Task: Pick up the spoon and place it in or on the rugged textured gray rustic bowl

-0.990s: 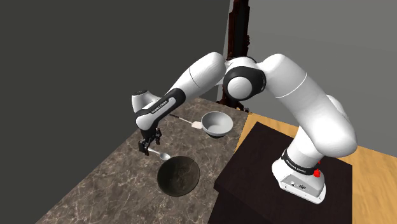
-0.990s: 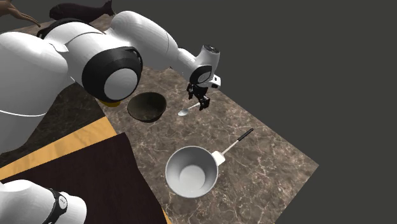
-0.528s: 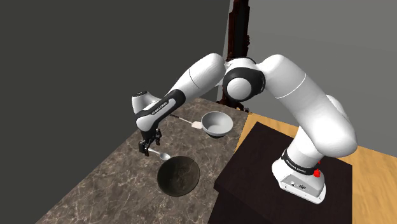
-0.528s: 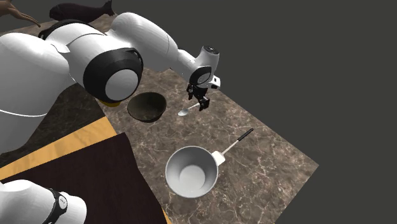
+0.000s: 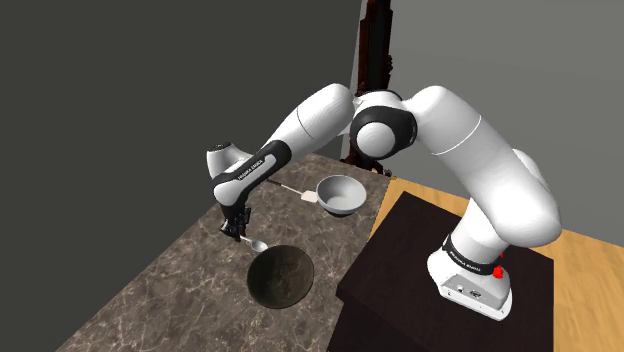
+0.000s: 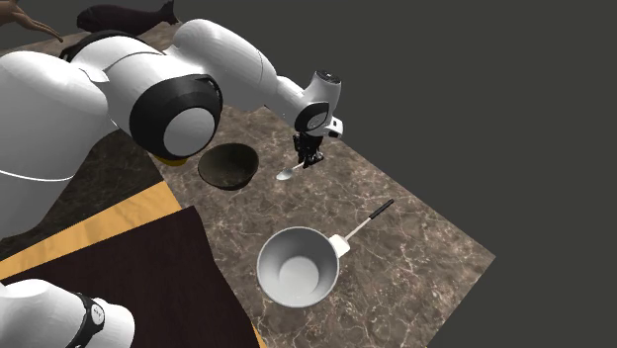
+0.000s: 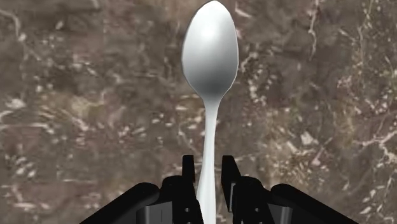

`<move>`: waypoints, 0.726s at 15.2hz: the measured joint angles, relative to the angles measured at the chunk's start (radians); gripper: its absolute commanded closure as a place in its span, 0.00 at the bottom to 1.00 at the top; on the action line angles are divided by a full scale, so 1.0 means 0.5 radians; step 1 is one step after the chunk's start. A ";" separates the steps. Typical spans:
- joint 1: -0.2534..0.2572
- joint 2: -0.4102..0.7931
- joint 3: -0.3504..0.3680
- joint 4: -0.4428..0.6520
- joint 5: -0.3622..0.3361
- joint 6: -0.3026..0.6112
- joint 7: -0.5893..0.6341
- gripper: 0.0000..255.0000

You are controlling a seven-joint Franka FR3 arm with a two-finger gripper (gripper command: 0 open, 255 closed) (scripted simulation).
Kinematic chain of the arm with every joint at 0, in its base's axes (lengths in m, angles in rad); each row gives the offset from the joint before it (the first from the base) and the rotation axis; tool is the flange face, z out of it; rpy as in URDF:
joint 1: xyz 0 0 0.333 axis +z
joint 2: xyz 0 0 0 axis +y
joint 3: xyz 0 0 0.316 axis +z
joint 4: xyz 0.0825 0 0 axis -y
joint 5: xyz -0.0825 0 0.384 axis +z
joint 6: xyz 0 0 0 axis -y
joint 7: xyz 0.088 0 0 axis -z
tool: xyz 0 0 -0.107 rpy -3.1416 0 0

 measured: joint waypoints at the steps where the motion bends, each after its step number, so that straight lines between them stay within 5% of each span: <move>1: 0.000 0.000 0.000 0.001 0.000 -0.001 0.000 1.00; 11: -0.010 -0.150 0.009 -0.072 0.006 -0.078 0.010 1.00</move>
